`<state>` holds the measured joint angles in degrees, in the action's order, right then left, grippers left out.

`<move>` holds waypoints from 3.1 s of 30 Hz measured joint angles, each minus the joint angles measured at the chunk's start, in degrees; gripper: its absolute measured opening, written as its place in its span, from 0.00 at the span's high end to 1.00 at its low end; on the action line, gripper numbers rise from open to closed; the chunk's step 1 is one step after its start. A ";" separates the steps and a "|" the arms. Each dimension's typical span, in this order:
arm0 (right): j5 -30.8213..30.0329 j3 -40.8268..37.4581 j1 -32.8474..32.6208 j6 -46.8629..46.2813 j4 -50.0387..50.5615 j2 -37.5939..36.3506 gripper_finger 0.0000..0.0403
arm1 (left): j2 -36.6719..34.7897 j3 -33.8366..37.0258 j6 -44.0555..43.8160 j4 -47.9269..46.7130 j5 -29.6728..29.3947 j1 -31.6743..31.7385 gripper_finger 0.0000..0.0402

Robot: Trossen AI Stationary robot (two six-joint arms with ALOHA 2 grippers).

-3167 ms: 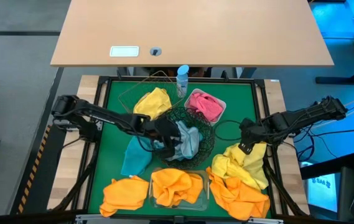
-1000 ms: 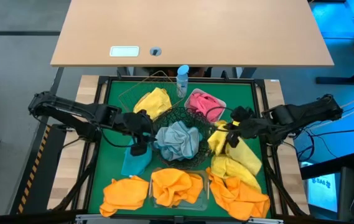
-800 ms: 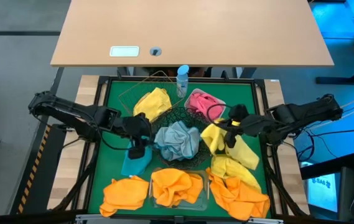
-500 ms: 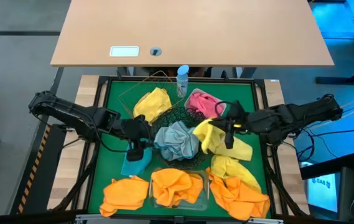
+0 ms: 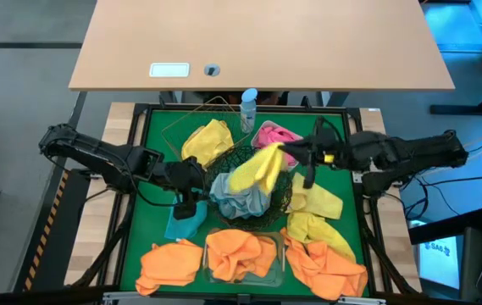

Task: Sort microfiber towel by color & place in baskets
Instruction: Put the yellow microfiber towel into the brown wire basket, then put the blue microfiber towel into the black wire basket

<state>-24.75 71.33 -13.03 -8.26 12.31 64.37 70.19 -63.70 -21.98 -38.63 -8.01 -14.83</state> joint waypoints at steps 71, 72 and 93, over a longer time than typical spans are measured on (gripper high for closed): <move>39.40 -0.04 31.42 -12.84 -45.26 46.58 0.71 | 0.02 -0.04 -10.97 -12.23 -1.82 -7.07 0.69; 39.40 -0.04 31.42 -12.19 -45.26 46.58 0.66 | 0.09 -0.04 -10.96 -12.22 -2.89 -7.64 0.69; 47.34 0.00 31.42 -0.26 -34.85 36.40 0.42 | 9.13 -0.11 -15.03 -15.65 -6.49 -10.14 0.69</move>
<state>22.59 71.33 18.39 -8.51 -22.54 100.77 79.32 -63.81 -37.00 -54.28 -14.50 -24.97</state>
